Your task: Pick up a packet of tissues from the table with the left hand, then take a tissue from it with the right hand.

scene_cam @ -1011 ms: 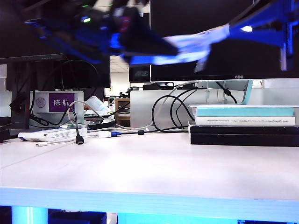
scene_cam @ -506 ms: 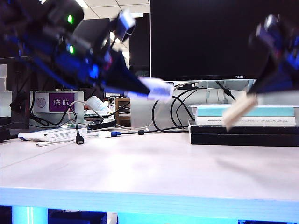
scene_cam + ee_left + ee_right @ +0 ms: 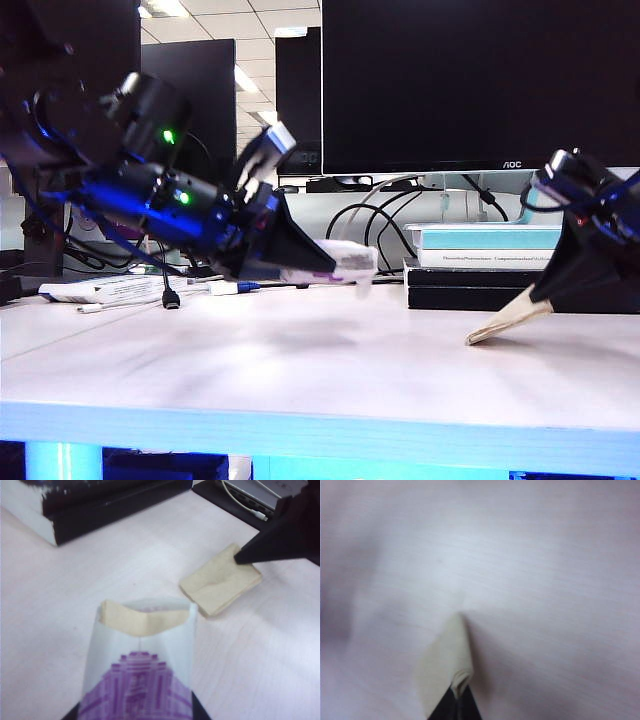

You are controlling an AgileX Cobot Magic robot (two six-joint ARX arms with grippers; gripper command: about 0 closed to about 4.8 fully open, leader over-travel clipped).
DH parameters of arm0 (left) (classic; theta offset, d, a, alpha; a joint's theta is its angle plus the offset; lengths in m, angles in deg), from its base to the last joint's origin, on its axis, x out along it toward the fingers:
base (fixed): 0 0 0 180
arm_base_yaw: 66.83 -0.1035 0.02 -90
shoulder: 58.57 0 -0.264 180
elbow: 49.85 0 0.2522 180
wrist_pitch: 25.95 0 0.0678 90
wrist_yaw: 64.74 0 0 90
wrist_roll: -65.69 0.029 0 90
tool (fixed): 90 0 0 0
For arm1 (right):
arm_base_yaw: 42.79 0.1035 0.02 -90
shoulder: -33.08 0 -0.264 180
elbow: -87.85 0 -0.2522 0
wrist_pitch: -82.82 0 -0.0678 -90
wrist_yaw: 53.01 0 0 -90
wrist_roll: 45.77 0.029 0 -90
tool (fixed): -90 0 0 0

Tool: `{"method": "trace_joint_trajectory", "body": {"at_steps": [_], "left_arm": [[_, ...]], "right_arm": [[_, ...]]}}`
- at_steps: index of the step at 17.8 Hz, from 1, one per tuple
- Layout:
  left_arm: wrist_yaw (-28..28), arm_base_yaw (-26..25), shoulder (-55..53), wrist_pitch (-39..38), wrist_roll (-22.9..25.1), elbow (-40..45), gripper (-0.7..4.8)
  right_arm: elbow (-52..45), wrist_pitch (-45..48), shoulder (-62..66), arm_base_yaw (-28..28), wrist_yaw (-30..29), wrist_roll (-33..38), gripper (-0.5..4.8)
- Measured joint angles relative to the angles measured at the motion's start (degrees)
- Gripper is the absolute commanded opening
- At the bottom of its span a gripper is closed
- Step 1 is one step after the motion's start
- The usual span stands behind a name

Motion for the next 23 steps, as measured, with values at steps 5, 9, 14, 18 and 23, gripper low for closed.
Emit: {"method": "trace_joint_trajectory", "body": {"at_steps": [5,9,14,18,23], "left_arm": [[-2.7,-0.3,-1.0,-0.5,-2.8,0.0,4.79],[-2.7,-0.2,-0.9,-2.6,-7.7,0.0,4.79],[-2.8,-0.2,2.6,-3.9,-9.0,0.0,4.79],[-6.3,-0.2,12.4,-3.8,-8.9,0.0,4.79],[-12.3,-0.8,26.5,-3.4,-5.7,4.2,4.79]], "right_arm": [[0.0,-1.9,0.0,-0.1,6.8,-0.2,4.38],[0.0,-2.4,-0.3,-0.1,7.8,0.1,4.79],[0.0,-1.9,-6.8,-0.1,8.5,0.2,4.79],[0.0,-3.6,-19.5,-0.1,9.3,-0.2,4.79],[-0.2,-4.8,-37.1,-0.1,16.6,-3.0,4.79]]}}
